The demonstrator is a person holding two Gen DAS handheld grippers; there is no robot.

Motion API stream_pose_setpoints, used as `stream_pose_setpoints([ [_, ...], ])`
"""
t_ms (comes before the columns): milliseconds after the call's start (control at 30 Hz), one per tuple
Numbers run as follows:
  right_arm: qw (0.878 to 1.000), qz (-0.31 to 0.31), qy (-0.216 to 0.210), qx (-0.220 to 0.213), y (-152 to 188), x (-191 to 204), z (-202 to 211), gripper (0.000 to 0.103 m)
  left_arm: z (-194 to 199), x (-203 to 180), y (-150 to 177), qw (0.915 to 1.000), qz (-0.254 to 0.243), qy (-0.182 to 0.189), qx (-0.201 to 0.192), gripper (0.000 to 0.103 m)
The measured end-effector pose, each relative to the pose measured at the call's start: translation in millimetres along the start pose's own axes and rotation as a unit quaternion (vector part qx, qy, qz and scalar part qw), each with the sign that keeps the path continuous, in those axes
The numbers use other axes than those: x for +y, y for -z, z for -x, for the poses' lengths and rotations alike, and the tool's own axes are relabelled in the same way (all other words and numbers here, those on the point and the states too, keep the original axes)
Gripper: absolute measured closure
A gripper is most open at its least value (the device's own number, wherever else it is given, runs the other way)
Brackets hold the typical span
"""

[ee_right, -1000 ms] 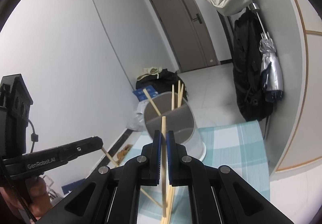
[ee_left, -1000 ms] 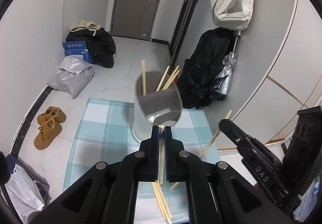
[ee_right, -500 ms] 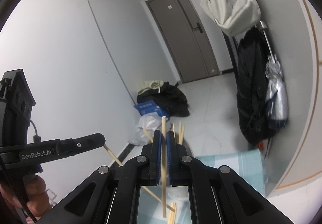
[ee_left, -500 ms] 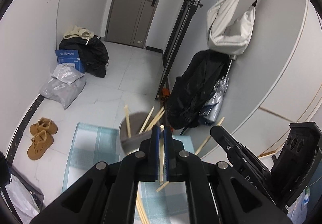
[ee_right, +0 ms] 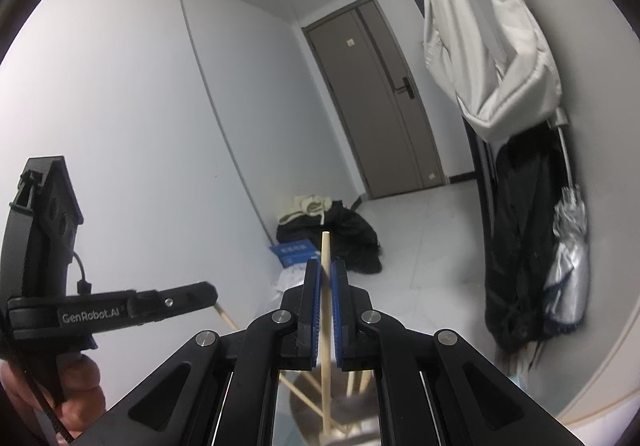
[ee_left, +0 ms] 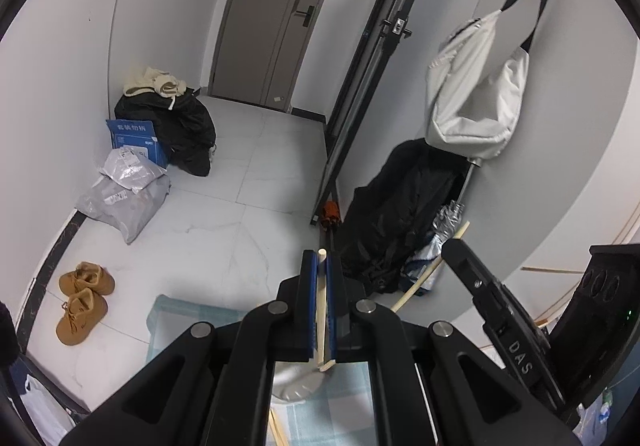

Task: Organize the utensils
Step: 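Raise the chopstick above the white holder and lower it into the opening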

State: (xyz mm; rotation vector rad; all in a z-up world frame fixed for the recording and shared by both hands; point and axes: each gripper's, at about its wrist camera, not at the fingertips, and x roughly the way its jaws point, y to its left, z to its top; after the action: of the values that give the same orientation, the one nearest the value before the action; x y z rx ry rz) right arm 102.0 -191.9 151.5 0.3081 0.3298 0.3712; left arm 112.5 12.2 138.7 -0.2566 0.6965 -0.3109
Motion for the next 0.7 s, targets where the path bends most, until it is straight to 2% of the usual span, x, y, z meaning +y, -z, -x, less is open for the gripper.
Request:
stream_pose_setpoints([
  [267,1.0,-0.004,0.004,0.002,-7.4,-5.6,-43.3,0.098,-13.6,16.4,-5.2,0.9993,-0.017,-0.033,0.0,0.103],
  [467,1.0,0.001,0.006,0.01,1.6,-5.7,-67.0,0.098,-17.3,28.1,-9.0,0.9993,-0.01,-0.035,-0.002,0.103],
  [700,0.999,0.018,0.013,0.029,15.5,-1.0,-82.4,0.098,-25.4,28.7,-2.7,0.9981,-0.037,-0.049,0.007,0.103],
])
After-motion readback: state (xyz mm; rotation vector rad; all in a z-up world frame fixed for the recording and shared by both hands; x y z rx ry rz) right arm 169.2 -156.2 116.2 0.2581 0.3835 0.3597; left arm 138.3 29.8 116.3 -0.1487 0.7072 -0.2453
